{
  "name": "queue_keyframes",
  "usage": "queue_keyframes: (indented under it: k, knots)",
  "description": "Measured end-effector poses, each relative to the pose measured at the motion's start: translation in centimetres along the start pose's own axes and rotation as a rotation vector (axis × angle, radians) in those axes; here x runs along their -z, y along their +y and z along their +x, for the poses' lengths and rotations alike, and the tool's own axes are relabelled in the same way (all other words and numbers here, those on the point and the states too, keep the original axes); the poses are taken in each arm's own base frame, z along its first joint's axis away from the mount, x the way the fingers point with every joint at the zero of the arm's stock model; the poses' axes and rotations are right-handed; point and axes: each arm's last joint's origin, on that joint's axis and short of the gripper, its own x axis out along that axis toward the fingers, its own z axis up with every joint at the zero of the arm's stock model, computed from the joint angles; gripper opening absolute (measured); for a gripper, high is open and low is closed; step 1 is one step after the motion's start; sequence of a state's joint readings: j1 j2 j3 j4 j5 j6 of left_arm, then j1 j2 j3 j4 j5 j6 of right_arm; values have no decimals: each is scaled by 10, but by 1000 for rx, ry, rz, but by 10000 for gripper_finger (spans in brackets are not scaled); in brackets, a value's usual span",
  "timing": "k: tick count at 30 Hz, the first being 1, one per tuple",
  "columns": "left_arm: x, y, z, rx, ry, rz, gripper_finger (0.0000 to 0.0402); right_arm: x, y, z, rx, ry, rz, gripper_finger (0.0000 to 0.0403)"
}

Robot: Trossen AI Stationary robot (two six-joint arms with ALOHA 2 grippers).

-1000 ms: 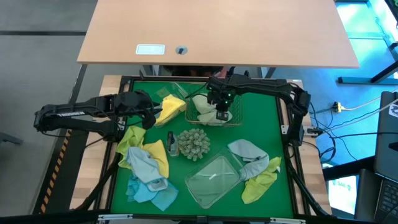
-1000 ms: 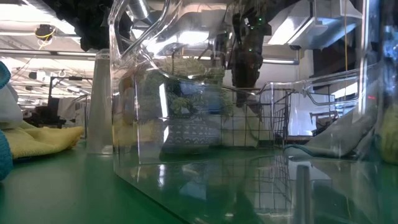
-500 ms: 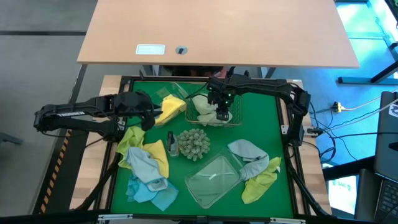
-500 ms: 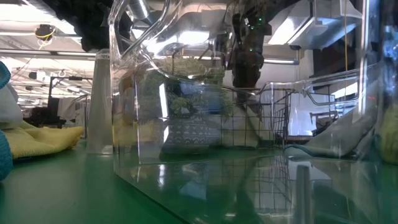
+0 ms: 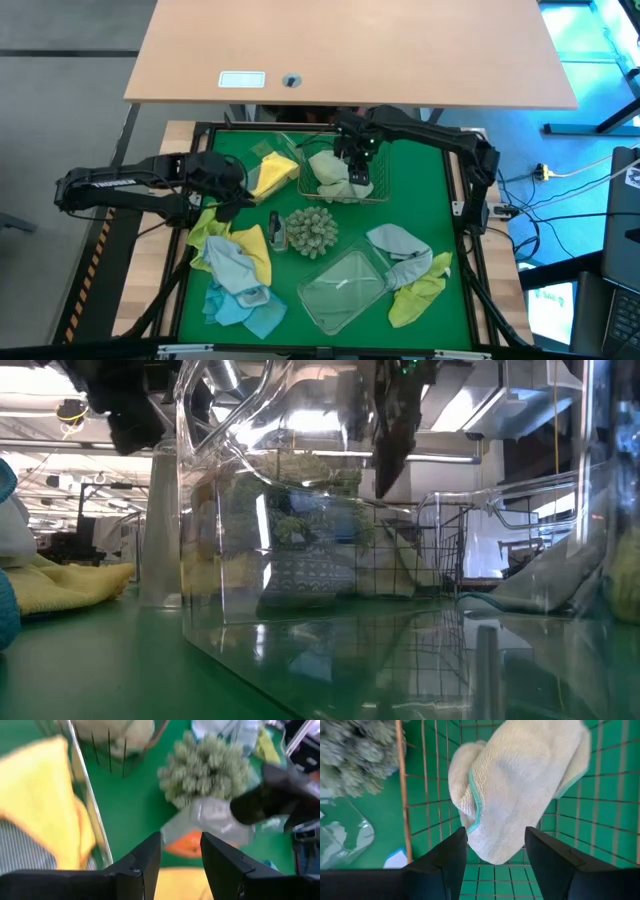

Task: Sort microfiber towel by color & place in baskets
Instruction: Put the left light blue microfiber towel into the bottom transparent bin

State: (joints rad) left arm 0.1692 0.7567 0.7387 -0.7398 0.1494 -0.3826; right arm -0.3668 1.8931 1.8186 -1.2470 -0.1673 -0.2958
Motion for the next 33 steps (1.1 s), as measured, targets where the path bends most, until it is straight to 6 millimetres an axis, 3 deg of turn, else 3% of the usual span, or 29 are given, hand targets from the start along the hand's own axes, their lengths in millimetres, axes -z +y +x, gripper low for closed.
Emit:
queue_keyframes:
  k: [15,23,33]
  knots:
    - [15,-17,2,33,104,-50,134,22,22,-50,-4,0,42,198]
    - [20,-25,2,6,96,-47,134,61,60,-59,-16,-49,6,198]
    - [29,-39,11,33,181,-47,133,120,95,-60,-33,-274,36,198]
